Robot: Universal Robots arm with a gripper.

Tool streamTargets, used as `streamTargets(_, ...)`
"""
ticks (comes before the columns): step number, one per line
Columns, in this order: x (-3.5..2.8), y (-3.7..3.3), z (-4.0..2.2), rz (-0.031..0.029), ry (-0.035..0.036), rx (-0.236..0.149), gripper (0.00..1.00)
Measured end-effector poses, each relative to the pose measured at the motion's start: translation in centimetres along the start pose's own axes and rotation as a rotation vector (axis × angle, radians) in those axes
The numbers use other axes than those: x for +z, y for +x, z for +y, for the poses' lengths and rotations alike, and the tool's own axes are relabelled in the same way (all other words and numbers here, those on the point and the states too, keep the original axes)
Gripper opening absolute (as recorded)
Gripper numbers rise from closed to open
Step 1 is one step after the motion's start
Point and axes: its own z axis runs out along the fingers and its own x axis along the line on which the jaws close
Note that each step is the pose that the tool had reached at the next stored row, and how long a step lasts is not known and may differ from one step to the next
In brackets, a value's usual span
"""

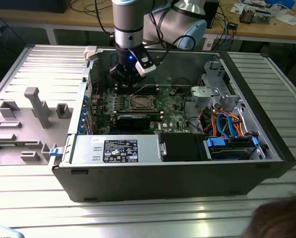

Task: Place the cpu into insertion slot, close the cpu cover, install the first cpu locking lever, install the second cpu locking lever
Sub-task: 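Install the first cpu locking lever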

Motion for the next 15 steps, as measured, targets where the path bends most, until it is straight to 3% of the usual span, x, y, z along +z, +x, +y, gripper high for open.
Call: streamTargets(15,1.09,-0.02,0.26,0.0005,0.0036,0.000,0.11)
